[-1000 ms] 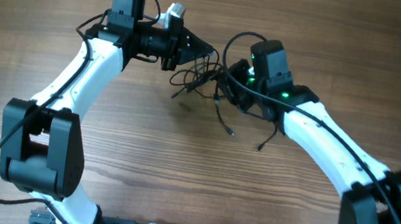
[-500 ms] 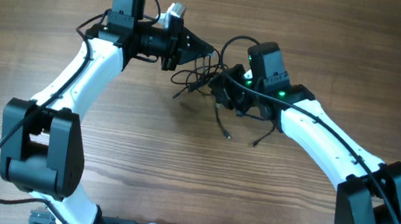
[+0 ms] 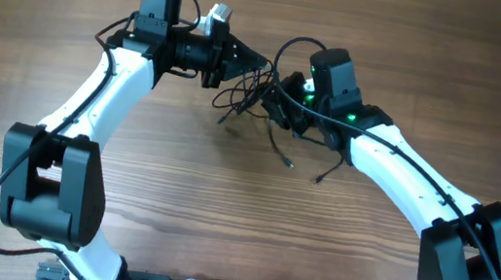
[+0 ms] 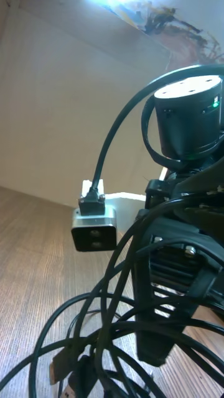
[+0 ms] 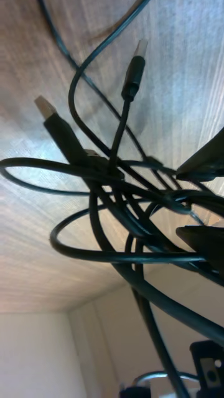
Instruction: Untangle cables
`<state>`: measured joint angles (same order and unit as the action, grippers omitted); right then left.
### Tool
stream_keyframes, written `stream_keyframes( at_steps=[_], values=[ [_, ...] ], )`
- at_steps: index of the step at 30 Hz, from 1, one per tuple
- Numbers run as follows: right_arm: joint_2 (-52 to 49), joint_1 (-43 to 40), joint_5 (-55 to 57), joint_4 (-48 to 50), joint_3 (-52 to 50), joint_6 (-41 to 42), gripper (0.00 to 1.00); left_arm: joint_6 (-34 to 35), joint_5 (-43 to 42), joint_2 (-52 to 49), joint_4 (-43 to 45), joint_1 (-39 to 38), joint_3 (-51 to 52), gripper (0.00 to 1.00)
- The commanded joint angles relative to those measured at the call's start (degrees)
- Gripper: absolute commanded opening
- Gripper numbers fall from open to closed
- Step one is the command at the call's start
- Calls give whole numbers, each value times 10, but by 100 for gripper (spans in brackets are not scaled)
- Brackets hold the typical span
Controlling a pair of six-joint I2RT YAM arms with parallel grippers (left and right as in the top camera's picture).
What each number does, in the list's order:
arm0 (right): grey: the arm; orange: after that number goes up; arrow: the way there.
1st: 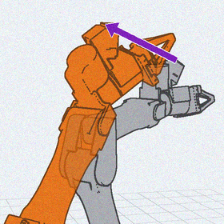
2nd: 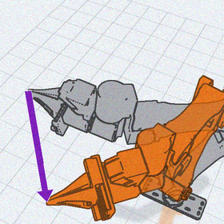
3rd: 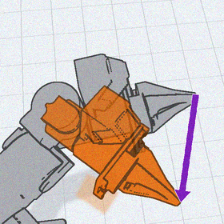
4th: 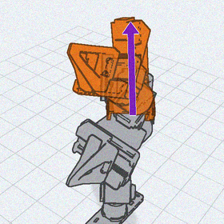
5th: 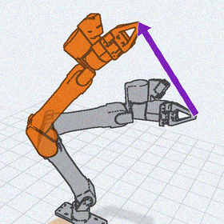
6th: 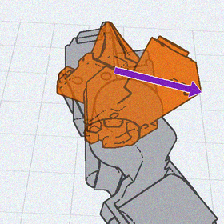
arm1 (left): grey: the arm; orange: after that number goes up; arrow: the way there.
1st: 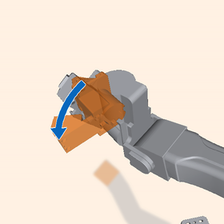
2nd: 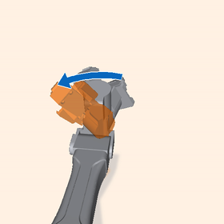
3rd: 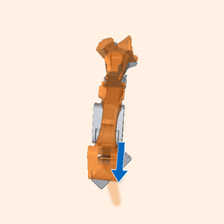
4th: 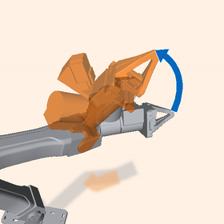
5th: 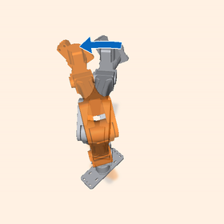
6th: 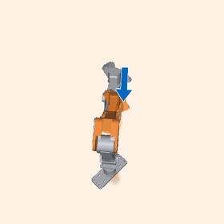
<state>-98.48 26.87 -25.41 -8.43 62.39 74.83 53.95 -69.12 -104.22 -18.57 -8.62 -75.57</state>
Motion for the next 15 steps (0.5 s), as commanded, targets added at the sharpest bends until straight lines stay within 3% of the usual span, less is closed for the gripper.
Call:
stream_keyframes(
  at_steps=[1,4,10,13,15],
  values=[
    [-24,3,19,24,1,3,26,5,-18,-6,1,-3,5,4],
    [-33,3,22,43,1,3,25,5,-18,-6,1,-3,5,4],
    [-35,16,58,48,1,3,14,5,-19,-6,1,-3,5,4],
    [-35,24,90,48,1,2,4,5,-21,-6,1,-3,5,4],
    [-35,24,90,48,1,-15,4,5,-23,-6,1,-3,5,4]
  ],
)
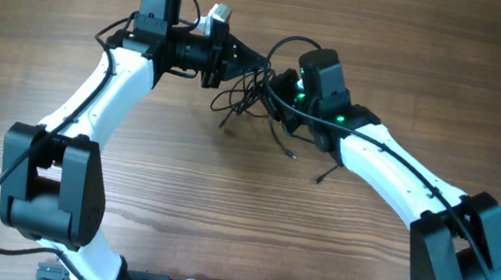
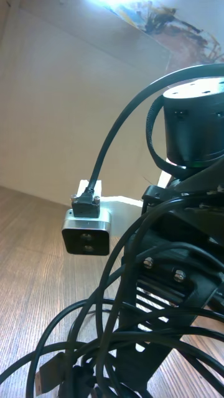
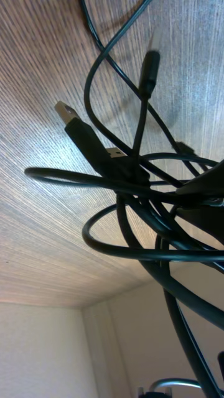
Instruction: Untangle cables
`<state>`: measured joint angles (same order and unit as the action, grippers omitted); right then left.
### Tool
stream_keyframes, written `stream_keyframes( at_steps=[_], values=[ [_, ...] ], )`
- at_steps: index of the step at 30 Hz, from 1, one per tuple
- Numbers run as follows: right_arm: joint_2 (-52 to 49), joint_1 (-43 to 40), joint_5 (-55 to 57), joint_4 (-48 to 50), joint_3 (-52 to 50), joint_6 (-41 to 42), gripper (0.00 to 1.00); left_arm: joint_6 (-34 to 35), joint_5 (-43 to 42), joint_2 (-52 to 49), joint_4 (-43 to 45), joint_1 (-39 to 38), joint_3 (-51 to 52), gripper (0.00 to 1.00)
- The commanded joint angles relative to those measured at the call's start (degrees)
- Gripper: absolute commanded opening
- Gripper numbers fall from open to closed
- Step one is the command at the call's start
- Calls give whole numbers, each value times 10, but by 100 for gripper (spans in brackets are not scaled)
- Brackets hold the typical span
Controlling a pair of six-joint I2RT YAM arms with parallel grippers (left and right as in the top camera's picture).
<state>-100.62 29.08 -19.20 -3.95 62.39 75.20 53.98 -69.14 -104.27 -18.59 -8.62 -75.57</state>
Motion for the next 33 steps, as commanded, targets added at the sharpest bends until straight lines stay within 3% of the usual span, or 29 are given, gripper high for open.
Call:
stream_keyframes(
  at_steps=[1,8,11,16,19,23,29,33],
  values=[
    [-13,2,23,4,1,-35,4,5,-24,-5,2,-3,5,4],
    [59,-20,-43,10,2,-157,5,-26,31,-5,-17,-1,5,4],
    [115,-34,-82,-39,2,-230,5,-26,86,-5,-33,-1,5,4],
    [170,-76,-121,-139,2,-290,5,-26,86,-5,-33,25,5,4],
    [180,-122,-206,-161,2,-331,4,-28,86,-5,-50,55,5,4],
    [180,-193,-307,-166,2,-363,4,-92,86,-5,-104,84,5,4],
    [179,-222,-232,-215,2,-379,4,-197,89,-5,-149,84,5,4],
    [179,-222,-167,-244,2,-393,4,-320,147,-5,-240,80,5,8]
  ],
)
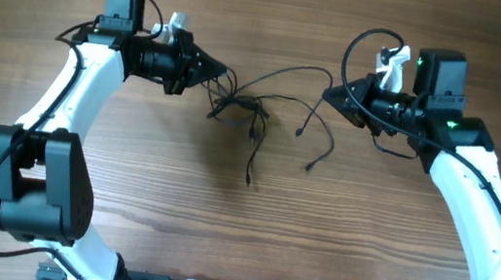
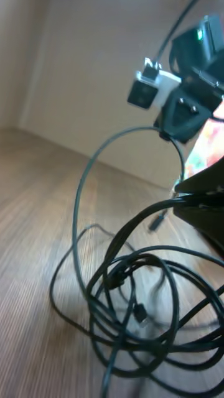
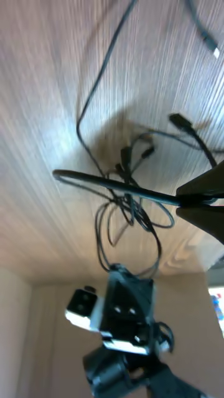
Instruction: Untangle cables
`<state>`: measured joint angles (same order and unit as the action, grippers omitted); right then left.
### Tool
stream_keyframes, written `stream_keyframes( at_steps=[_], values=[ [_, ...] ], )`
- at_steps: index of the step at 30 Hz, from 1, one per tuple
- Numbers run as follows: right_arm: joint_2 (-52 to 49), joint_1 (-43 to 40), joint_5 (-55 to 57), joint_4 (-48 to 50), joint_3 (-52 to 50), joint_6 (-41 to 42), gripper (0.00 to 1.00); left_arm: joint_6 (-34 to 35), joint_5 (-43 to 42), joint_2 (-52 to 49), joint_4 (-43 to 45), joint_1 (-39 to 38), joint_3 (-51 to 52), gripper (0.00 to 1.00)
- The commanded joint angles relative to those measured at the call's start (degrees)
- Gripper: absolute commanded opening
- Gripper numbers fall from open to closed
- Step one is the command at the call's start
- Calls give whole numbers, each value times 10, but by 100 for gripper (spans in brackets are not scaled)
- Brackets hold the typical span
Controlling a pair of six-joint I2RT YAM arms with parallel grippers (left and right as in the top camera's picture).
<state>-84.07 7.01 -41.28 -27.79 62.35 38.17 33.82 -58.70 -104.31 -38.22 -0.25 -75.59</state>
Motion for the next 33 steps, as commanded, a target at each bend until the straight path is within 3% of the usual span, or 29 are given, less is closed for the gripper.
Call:
stream_keyframes(
  at_steps=[1,5,7,9,10,14,16,17,25,28,32,33],
  values=[
    [14,-1,60,-5,2,-23,4,-156,52,-5,-65,-9,5,12],
    [12,-1,81,-3,2,-22,4,-217,90,-5,-107,-43,6,38],
    [10,-1,88,-3,2,-22,4,-217,119,-5,-109,-66,6,72],
    [4,-1,96,-4,2,-22,5,-216,164,-5,-107,-97,6,84],
    [2,-1,99,-4,2,-23,4,-216,189,-5,-107,-111,6,82],
    [-12,-1,134,-4,2,-28,5,-193,304,-5,-109,-165,6,56],
    [-16,-1,145,-3,2,-38,4,-183,311,-5,-109,-187,7,43],
    [-16,-1,156,-4,2,-38,5,-184,311,-5,-109,-196,9,42],
    [-16,-1,220,-4,2,-40,5,-179,303,-7,-46,-237,81,58],
    [-16,-1,220,-4,2,-53,4,-179,256,-7,-19,-245,108,69],
    [-17,-1,224,-1,2,-74,4,-179,256,-7,-21,-243,106,81],
    [-17,-1,224,1,2,-92,4,-175,255,-5,-22,-233,96,88]
  ],
)
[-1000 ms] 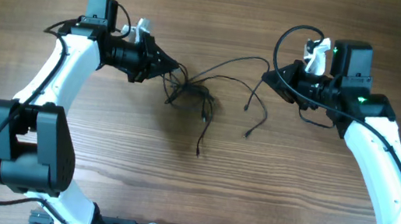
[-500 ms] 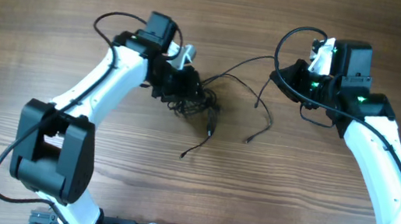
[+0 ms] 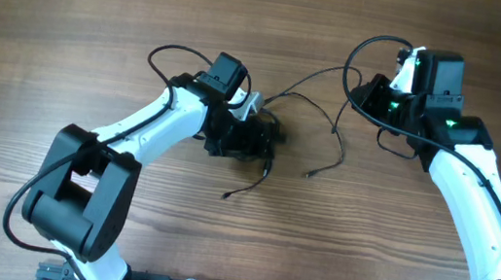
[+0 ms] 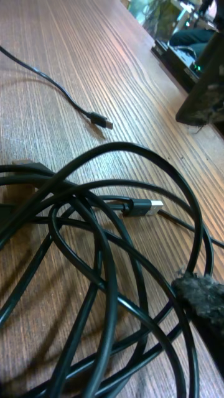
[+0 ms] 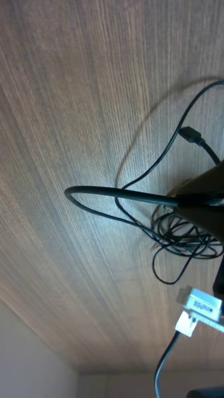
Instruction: Untangle cables
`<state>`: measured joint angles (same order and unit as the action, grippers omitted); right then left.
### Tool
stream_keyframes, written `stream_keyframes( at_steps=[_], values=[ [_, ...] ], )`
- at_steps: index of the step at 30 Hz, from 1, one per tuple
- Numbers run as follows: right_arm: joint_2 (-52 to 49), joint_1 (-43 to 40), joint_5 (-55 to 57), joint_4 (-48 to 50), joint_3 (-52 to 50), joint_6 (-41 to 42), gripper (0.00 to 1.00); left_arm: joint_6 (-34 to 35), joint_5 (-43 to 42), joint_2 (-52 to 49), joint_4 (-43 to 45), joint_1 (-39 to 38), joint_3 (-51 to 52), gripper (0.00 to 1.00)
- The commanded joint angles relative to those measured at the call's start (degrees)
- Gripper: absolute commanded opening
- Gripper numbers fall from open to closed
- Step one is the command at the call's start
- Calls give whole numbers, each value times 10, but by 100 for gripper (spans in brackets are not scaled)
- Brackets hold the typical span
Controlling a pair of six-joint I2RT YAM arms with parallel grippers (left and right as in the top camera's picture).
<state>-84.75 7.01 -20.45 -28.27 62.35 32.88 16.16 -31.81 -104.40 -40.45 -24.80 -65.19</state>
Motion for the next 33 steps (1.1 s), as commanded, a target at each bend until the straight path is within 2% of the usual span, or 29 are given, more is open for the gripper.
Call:
stream_keyframes(
  at_steps=[1,8,11,13,14,15,17,18,22,24,27,30,33],
  values=[
    [-10,-1,16,7,2,-56,4,12,-14,2,-3,22,-23,90],
    [-10,-1,16,25,2,-117,4,12,1,69,9,49,-88,91],
    [-13,-1,17,41,2,-136,4,18,79,65,-6,48,-85,91],
    [-17,-1,20,45,2,-136,4,89,196,59,-31,49,-85,93],
    [-22,-1,20,49,2,-137,7,116,243,57,-41,55,-85,96],
    [-30,-1,20,56,2,-139,28,129,254,57,-44,68,-85,98],
    [-46,-1,20,66,2,-138,50,132,211,57,-42,99,-85,100],
    [-56,-1,20,68,2,-138,56,132,186,57,-42,115,-85,100],
    [-87,-1,-12,68,2,-151,64,125,144,57,-50,152,-85,100],
    [-90,0,-39,79,3,-165,64,106,144,57,-57,167,-85,100],
    [-90,15,-65,67,36,-179,75,95,129,57,-59,185,-85,100],
    [-90,59,-64,20,100,-200,76,95,112,57,-57,207,-85,100],
    [-90,116,-64,19,113,-212,76,96,113,56,-57,234,-85,100]
  ],
)
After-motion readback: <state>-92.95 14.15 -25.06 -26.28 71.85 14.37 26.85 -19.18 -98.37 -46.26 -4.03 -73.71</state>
